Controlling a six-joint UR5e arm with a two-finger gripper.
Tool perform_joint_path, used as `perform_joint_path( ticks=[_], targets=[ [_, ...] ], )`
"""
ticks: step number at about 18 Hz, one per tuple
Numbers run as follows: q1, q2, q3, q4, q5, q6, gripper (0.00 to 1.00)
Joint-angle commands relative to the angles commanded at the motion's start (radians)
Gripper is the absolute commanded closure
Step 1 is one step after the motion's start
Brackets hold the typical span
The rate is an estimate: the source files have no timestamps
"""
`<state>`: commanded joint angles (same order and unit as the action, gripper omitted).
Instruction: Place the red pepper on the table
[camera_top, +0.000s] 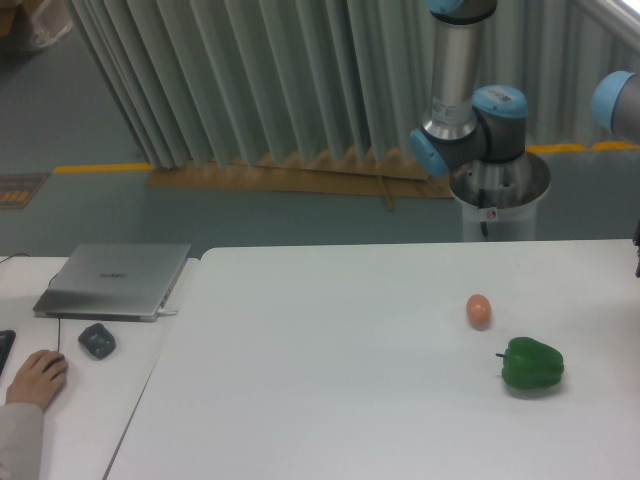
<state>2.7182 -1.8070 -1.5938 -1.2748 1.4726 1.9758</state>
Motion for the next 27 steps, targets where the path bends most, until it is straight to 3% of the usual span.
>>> perform_joint_path(
  ticks=[4,6,10,13,21,27],
  targets=[
    [0.011,0.002,0.006,0.002,0.003,0.002,0.0],
    [0.012,-0.015,0.021,0.006,0.006,0.002,0.0],
    [0.086,-0.069,0.086,0.026,0.069,0.018,0.0],
    [0.089,-0.104,0.098,0.038,0.081,0.082,0.0],
    [0.11,-0.129,0.137,0.038,0.081,0.094,0.0],
    [0.107,-0.16,0.135,0.11,0.084,0.097,0.0]
  ],
)
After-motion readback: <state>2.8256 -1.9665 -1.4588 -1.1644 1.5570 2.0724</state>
